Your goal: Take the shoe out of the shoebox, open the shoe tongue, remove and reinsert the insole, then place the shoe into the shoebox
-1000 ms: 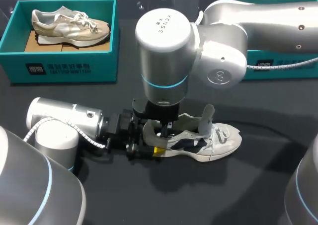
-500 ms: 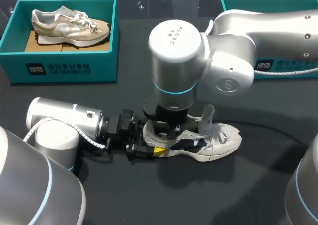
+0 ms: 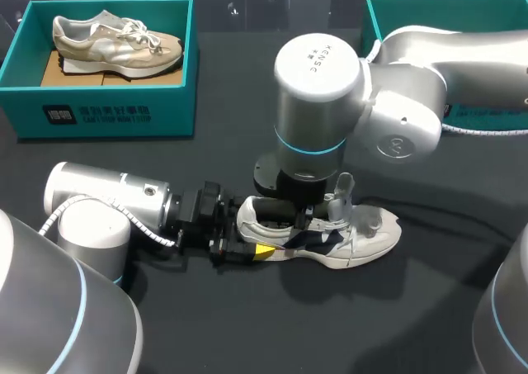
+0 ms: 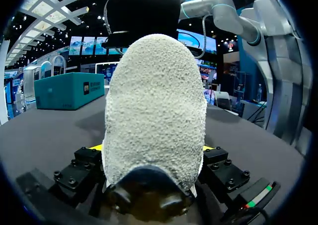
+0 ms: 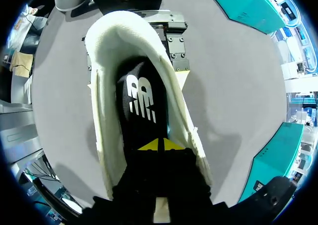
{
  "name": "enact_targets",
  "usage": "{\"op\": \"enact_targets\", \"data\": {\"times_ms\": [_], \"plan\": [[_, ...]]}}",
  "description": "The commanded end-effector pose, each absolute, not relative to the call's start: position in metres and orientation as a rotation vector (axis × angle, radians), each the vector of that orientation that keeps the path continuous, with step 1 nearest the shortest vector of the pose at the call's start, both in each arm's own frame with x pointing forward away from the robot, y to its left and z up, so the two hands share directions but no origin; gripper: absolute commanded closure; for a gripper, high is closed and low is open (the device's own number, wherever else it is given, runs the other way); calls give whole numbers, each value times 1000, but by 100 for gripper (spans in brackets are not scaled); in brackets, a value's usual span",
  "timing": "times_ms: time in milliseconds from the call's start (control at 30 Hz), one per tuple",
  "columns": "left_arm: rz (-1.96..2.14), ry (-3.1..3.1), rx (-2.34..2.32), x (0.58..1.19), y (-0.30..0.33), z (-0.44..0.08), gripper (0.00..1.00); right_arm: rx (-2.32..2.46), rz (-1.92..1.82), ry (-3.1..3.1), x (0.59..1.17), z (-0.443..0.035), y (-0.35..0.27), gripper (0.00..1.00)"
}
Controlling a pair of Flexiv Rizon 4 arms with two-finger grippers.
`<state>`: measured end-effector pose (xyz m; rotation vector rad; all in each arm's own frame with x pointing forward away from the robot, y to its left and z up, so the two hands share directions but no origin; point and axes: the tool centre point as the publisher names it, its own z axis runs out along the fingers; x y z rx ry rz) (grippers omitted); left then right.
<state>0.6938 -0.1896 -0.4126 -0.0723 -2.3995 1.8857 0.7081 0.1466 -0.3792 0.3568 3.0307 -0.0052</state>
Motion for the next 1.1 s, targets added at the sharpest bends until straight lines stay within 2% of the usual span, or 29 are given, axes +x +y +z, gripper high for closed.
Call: {"op": "enact_targets", "data": {"times_ms": [33, 167, 433, 567, 667, 800, 1100], "plan": [[1885, -2400, -72, 693, -189, -414, 100, 363, -9, 3048, 714, -389, 147, 72], [1885, -2400, -72, 693, -189, -414, 100, 381, -17, 3065, 716, -395, 143, 56], [1885, -2400, -72, 693, -189, -414, 100, 391, -19, 3145, 712, -411, 140, 56], [1885, -2400, -72, 693, -189, -414, 100, 368, -7, 3204, 705, -423, 139, 72], [1885, -2400, -72, 693, -189, -414, 100, 362, -1, 3233, 699, -428, 138, 75], [1885, -2400, -72, 693, -189, -414, 100, 340, 18, 3250, 690, -425, 139, 100], [1885, -2400, -72, 693, -189, -414, 100, 273, 61, 3256, 673, -410, 140, 100]]}}
